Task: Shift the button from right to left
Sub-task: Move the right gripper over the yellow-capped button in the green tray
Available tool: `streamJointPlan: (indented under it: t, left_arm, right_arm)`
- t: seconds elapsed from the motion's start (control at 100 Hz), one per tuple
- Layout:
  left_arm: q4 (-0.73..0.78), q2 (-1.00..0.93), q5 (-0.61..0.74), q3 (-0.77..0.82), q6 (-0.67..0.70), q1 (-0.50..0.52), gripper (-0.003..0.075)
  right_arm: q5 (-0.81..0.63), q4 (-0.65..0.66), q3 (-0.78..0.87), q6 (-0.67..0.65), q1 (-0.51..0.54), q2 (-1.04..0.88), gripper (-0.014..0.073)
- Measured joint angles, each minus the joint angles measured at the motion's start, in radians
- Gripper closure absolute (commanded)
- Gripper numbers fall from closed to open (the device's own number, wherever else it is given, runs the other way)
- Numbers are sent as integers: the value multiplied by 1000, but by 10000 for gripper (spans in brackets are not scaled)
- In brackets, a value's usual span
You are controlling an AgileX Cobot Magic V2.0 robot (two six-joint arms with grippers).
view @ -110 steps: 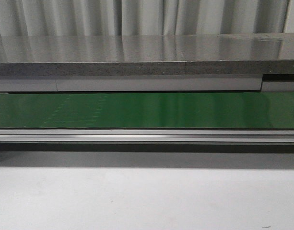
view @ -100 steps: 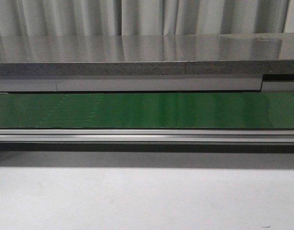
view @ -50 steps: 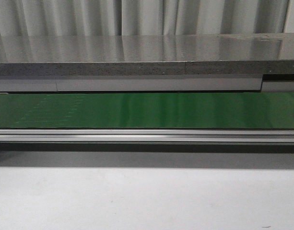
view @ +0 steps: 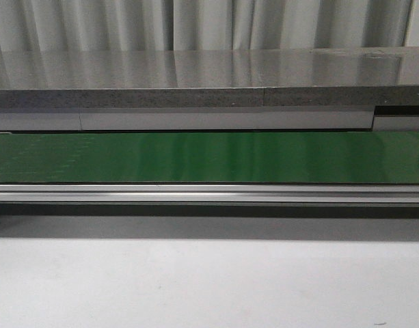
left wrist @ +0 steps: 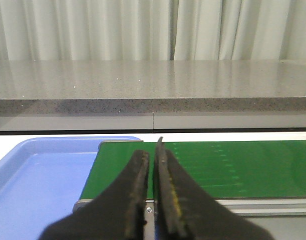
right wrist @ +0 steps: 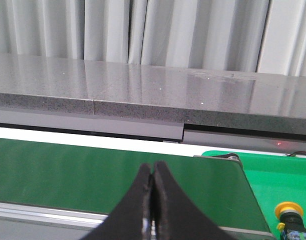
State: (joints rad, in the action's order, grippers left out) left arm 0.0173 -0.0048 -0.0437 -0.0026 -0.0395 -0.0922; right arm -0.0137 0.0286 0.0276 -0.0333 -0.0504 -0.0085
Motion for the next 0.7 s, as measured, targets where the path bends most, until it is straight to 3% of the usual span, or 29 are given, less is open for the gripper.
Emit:
streamJointPlan:
  t: [0.12,0.31,0.7]
  left_arm:
    - [0,0,0,0,0,0,715]
    - [0,0,0,0,0,0,715]
    - [0,0,0,0,0,0,715]
  right_arm:
    - [71,0,-74,0,0,0,662]
    - [311,0,-274,0,0,42,662]
    - [808,0,-719,-34,0,433,662]
